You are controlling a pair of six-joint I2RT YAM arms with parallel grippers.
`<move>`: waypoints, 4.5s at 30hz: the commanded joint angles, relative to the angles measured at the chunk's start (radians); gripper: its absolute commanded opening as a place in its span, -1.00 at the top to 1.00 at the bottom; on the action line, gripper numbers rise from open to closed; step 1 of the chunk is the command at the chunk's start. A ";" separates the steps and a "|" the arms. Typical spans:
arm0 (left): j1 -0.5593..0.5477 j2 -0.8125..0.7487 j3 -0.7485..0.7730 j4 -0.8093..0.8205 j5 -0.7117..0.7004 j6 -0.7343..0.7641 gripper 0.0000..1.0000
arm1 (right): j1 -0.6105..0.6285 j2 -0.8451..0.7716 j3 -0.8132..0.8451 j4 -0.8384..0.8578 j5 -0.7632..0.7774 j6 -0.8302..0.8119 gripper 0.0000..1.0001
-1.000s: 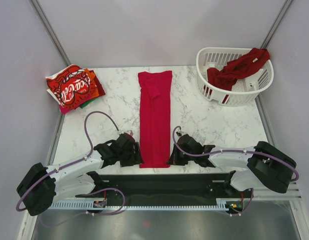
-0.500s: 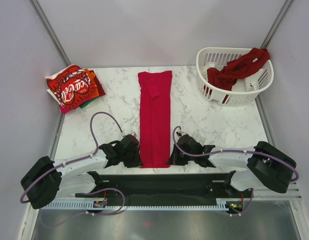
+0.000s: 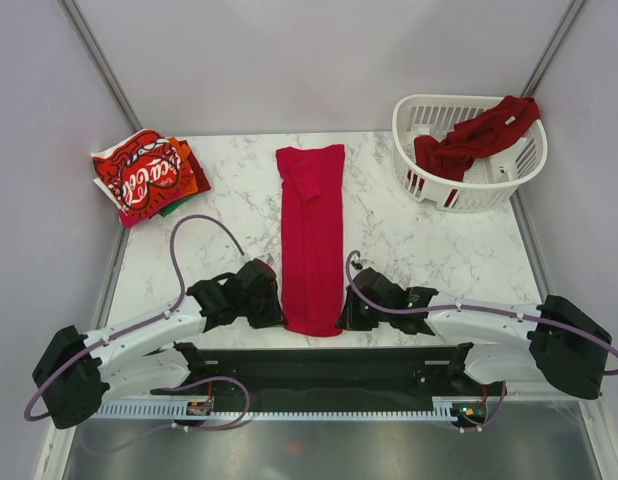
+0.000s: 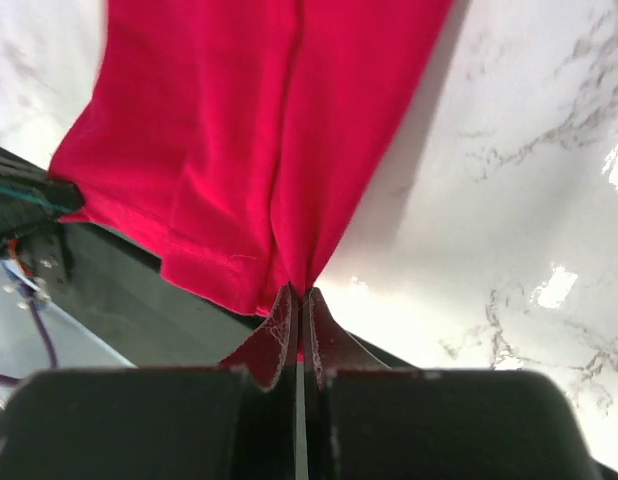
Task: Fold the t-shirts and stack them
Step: Fold the tshirt
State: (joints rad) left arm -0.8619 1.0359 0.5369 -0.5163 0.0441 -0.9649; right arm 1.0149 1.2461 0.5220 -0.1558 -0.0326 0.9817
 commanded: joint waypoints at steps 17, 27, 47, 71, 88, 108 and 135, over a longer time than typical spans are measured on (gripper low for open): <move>0.086 0.121 0.485 -0.235 -0.176 0.181 0.96 | -0.143 0.136 0.545 -0.378 0.269 -0.258 1.00; 0.233 0.328 0.652 -0.231 -0.181 0.325 0.95 | -0.245 0.357 0.762 -0.387 0.266 -0.380 1.00; 0.426 0.803 1.021 -0.159 0.006 0.523 0.95 | -0.378 0.696 1.038 -0.395 0.278 -0.466 1.00; 0.505 0.896 1.190 -0.252 -0.043 0.465 -0.29 | -0.549 0.676 1.109 -0.354 -0.019 -0.600 -0.54; 0.488 0.561 0.388 0.259 0.303 0.384 -0.37 | -0.542 0.562 0.515 -0.036 -0.392 -0.437 -0.47; 0.488 0.664 0.350 0.378 0.273 0.361 0.41 | -0.539 0.615 0.483 0.032 -0.408 -0.426 0.84; 0.336 -0.293 0.040 -0.092 0.260 0.089 0.95 | -0.200 -0.092 0.231 -0.212 -0.170 -0.193 1.00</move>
State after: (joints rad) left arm -0.5255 0.8051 0.5728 -0.4702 0.3294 -0.7998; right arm 0.8150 1.2152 0.7448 -0.3016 -0.2989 0.7101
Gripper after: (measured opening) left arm 0.037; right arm 0.011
